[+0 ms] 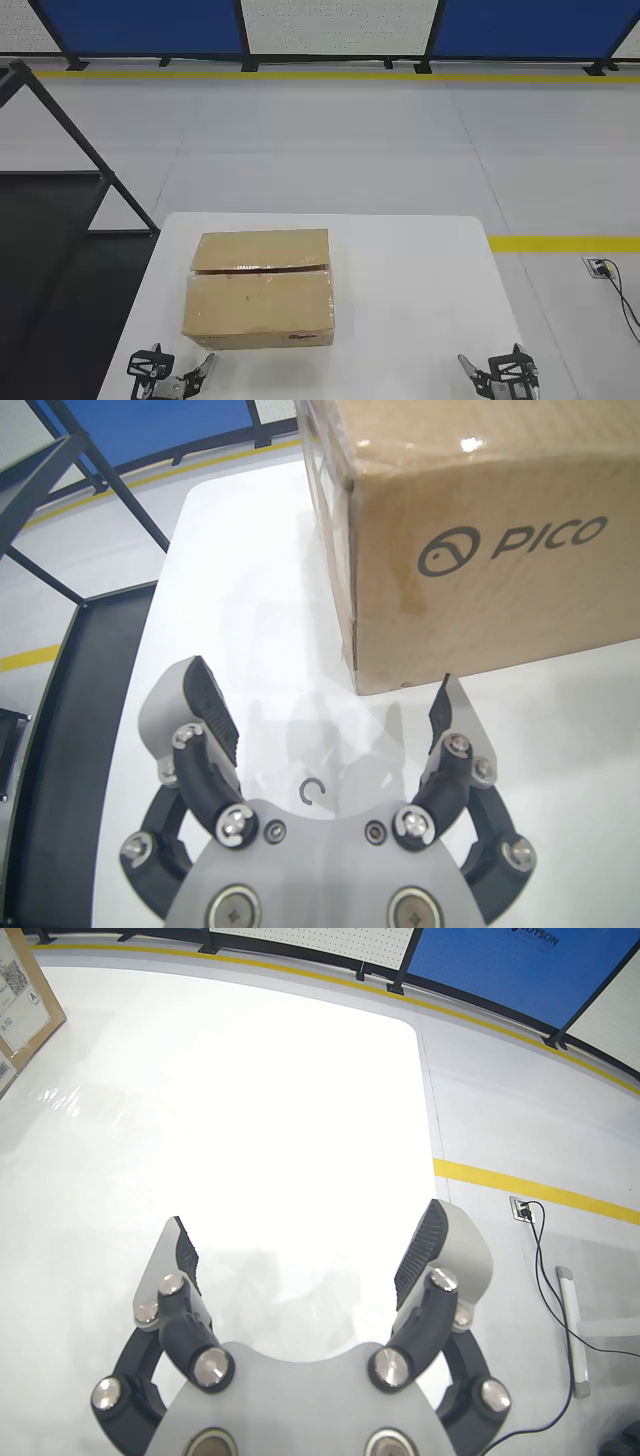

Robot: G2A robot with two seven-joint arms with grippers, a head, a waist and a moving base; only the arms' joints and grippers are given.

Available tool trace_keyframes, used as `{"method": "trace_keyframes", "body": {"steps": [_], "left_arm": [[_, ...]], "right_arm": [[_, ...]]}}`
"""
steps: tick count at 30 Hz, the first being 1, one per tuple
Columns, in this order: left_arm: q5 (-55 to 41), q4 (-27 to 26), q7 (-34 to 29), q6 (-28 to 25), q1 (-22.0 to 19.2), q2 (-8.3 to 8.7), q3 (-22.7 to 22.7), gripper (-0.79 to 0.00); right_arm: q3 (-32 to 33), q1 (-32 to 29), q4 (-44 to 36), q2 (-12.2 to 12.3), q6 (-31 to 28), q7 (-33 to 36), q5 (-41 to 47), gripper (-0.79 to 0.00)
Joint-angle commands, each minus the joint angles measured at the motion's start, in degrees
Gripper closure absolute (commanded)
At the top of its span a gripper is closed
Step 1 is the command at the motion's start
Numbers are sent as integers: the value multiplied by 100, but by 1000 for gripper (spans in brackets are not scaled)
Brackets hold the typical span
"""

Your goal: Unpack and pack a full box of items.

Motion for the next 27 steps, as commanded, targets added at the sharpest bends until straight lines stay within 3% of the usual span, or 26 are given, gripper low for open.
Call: {"method": "trace_keyframes", "body": {"steps": [1, 14, 22, 27], "left_arm": [[0, 0, 0, 0, 0, 0, 0, -784], [-238, -27, 27, -162, 15, -4, -53, -785], [-1116, -503, 309, -669, 490, 16, -859, -785], [-1951, -835, 247, -1450, 816, 52, -1613, -785]], "right_arm": [[0, 0, 0, 0, 0, 0, 0, -785], [-69, 25, -76, 0, -158, -4, -62, -785], [-186, 77, -935, 2, -694, 420, -8, -785], [-257, 357, -1591, -2, -1148, 1468, 923, -785]]}}
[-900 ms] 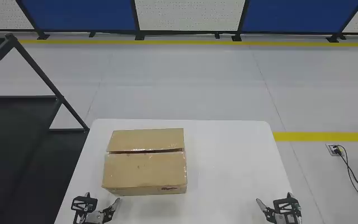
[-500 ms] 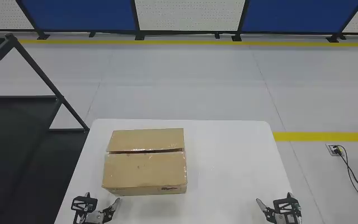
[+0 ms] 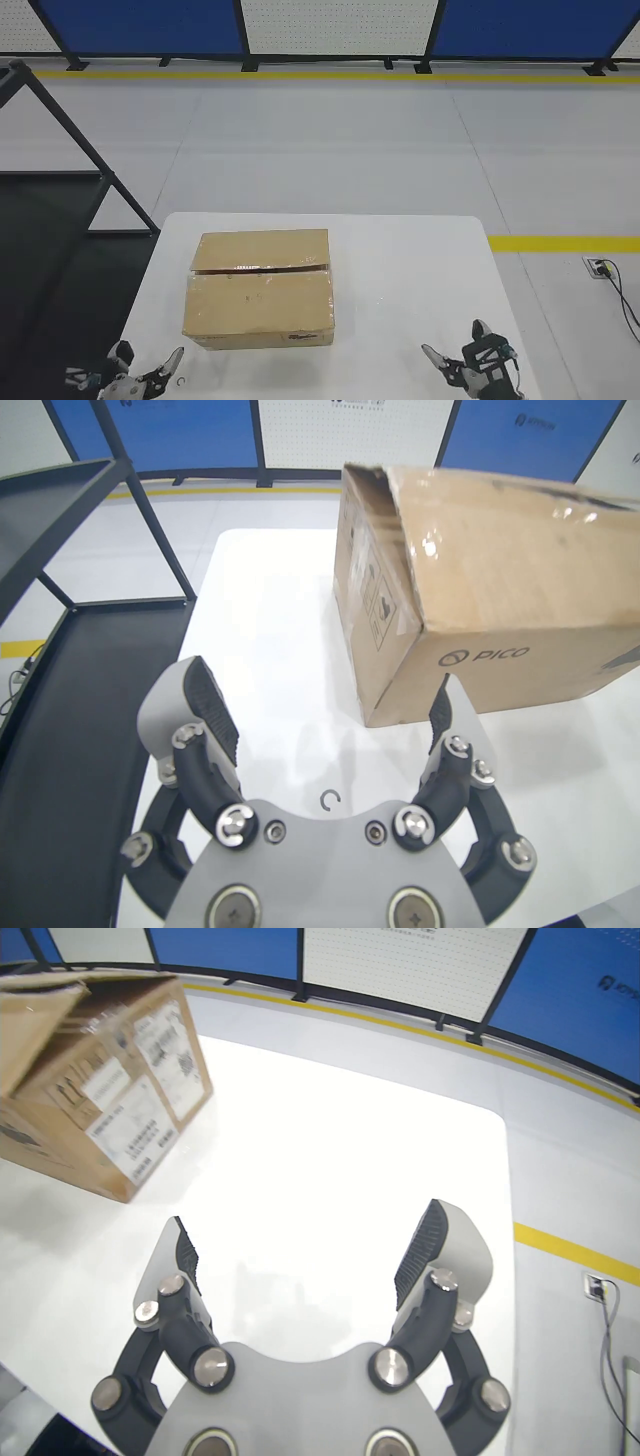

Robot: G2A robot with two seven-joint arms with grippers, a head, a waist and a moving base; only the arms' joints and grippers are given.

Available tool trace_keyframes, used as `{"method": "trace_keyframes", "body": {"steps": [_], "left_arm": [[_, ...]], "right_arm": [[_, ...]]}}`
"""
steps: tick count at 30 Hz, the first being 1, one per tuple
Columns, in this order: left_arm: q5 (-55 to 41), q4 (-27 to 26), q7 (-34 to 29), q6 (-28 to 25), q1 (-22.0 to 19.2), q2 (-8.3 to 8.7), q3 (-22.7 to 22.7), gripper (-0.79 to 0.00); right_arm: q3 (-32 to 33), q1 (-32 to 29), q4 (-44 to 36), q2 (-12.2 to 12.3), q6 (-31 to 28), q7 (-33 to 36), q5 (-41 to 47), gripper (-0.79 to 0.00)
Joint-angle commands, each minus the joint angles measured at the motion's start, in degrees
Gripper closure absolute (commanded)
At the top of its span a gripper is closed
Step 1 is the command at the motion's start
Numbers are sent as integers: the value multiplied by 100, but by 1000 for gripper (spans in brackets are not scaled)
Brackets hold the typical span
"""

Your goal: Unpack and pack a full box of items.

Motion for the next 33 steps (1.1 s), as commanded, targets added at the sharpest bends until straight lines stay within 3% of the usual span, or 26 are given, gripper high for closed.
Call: {"method": "trace_keyframes", "body": {"steps": [1, 3, 16, 21, 33], "left_arm": [[-381, -98, -93, -373, 94, 16, -307, -785], [-917, -141, -328, -816, 168, 36, -573, -785], [-1200, -111, -594, -992, 125, 47, -605, -785], [-2396, -38, -1625, -973, -415, 98, -683, -785], [-4394, 580, -4456, -724, -2109, 372, -808, -785]], "right_arm": [[-31, 142, -224, -11, -11, 561, 601, -785], [-42, 312, -451, -8, -86, 1322, 1284, -785], [-115, 323, -426, -18, -152, 1271, 1537, -785], [-517, 1001, -219, -62, -183, 1522, 2356, -785], [-1282, 3308, 1313, -217, 807, 3172, 4971, -785]]}}
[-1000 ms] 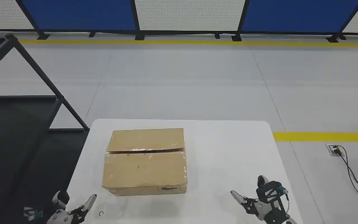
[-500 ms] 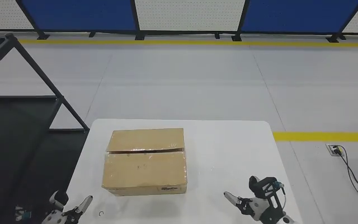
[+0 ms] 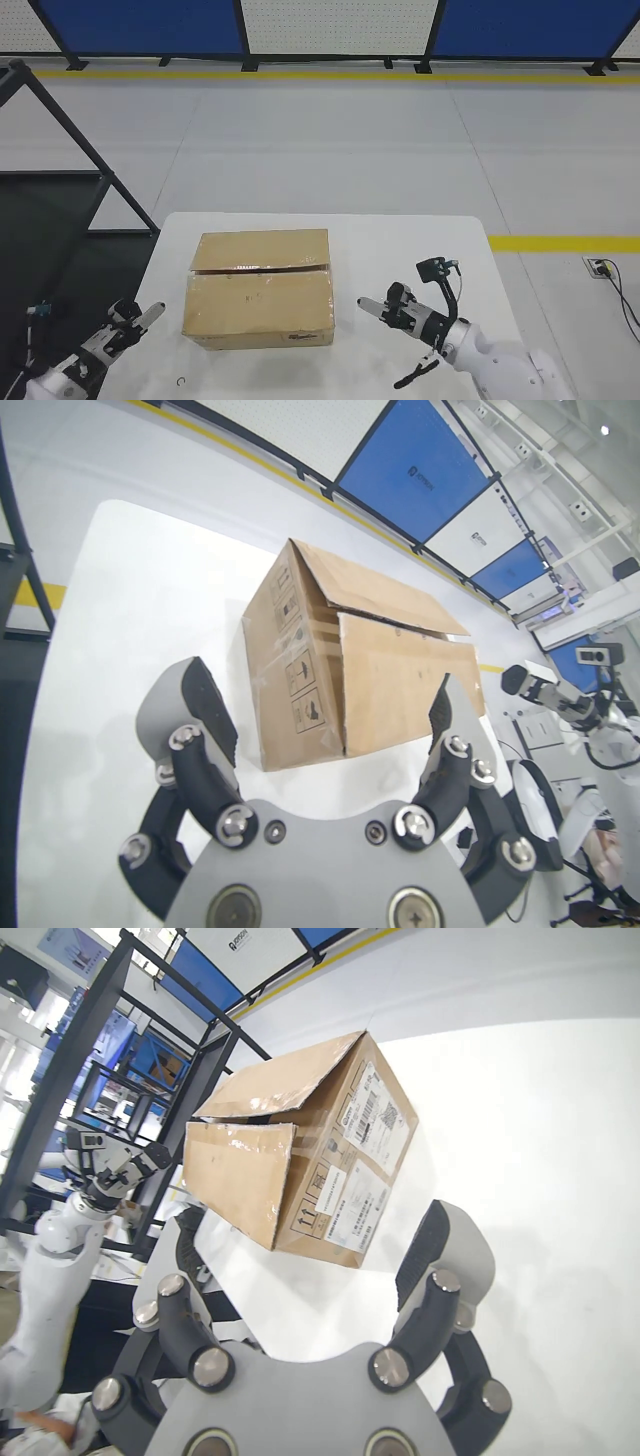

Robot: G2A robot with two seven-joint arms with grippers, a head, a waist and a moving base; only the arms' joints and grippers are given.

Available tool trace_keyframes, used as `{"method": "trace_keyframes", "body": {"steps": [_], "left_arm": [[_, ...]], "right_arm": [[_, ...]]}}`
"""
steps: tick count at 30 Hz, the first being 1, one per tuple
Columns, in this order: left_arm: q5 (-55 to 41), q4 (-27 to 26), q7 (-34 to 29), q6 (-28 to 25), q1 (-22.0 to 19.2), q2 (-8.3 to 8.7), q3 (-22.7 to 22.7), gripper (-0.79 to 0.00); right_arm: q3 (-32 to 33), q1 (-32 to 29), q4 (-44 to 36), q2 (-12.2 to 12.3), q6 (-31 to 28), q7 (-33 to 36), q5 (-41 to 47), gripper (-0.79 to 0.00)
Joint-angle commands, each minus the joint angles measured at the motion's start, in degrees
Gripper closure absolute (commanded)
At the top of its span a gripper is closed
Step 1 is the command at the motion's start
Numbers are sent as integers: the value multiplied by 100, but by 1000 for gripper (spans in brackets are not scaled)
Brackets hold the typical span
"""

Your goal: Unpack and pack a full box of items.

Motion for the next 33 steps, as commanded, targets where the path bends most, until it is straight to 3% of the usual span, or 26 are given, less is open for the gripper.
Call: {"method": "trace_keyframes", "body": {"steps": [1, 9, 12, 20, 25, 33], "left_arm": [[-25, 22, -164, 59, -90, 15, -6, -785], [-25, 22, -164, 59, -90, 15, -6, -785], [-138, 58, -176, 167, -98, 14, 70, -785], [-1218, 577, -1199, 611, -833, 117, 310, -785], [-1698, 975, -1555, 758, -1193, 174, 378, -785], [-1958, 1119, -1396, 840, -1155, 223, 299, -785]], "right_arm": [[-9, 113, 65, 0, 18, 68, 44, -785], [-9, 113, 65, 0, 18, 68, 44, -785], [-102, 31, 245, -34, -218, -40, 656, -785], [-597, 761, 1198, -154, -1181, 201, 2060, -785], [-872, 1290, 1872, -223, -1303, 46, 2001, -785], [-1288, 1762, 2487, -314, -1448, 85, 1922, -785]]}}
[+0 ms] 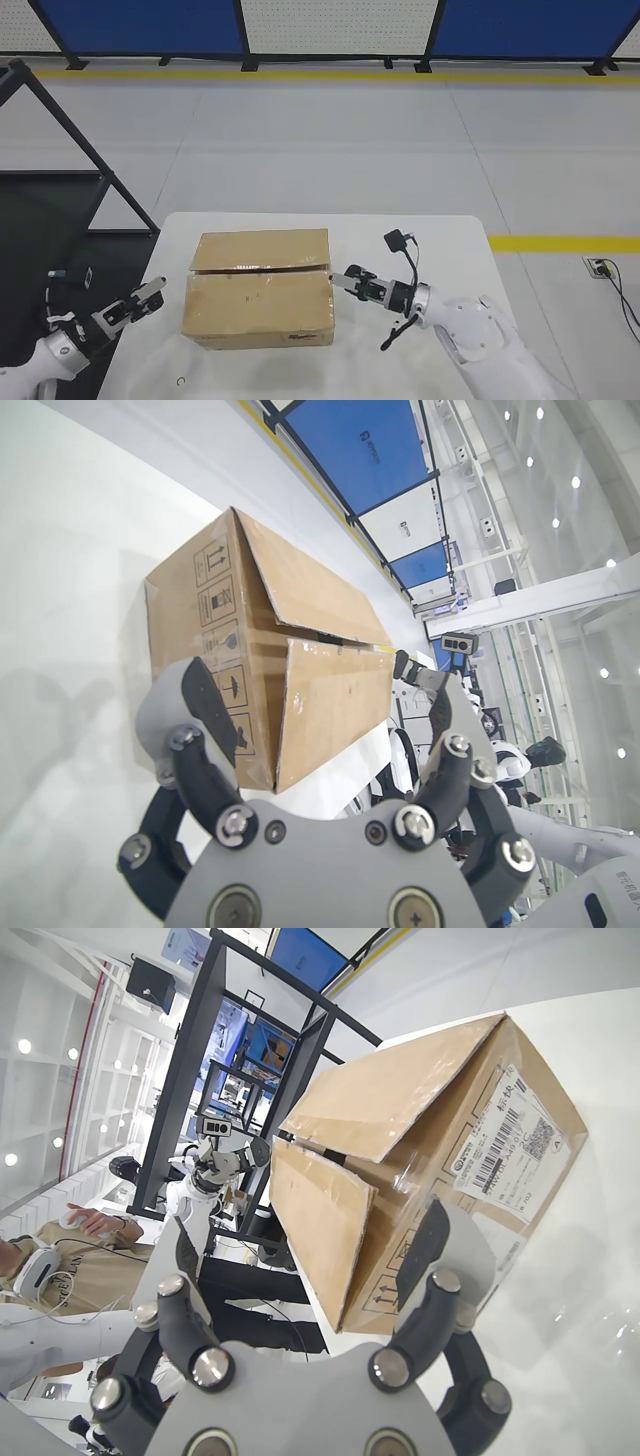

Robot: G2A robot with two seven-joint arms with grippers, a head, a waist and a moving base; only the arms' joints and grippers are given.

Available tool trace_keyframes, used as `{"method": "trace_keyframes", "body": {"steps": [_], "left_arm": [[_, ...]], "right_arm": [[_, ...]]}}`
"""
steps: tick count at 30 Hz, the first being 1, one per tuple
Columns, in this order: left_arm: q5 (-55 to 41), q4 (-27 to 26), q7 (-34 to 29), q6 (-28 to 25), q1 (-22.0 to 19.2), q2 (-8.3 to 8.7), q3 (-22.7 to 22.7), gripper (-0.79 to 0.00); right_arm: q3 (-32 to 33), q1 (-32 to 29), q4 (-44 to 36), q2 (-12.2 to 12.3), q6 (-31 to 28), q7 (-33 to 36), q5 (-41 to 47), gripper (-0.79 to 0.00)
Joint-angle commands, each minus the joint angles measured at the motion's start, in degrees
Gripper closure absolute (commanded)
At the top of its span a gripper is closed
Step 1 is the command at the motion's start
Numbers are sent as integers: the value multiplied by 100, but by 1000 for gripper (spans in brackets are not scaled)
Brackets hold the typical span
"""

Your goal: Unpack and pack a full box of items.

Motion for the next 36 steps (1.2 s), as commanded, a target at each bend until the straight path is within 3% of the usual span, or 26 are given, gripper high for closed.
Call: {"method": "trace_keyframes", "body": {"steps": [1, 13, 25, 31, 36], "left_arm": [[-11, 3, 78, 32, 56, 7, -9, -785], [-19, 4, 104, 41, 86, 13, -12, -785], [-19, 4, 104, 41, 86, 13, -12, -785], [-7, -85, 155, -7, 176, 14, 55, -785], [-70, -206, -86, -209, 333, 49, 72, -785]], "right_arm": [[-73, 68, 96, -16, -69, 70, 66, -785], [-86, 66, 136, -15, -1010, 735, 985, -785], [147, -340, -551, 149, -1698, 2245, 2069, -785], [80, -604, -845, 227, -1709, 2612, 1701, -785], [-105, -740, -872, 247, -1531, 2426, 959, -785]]}}
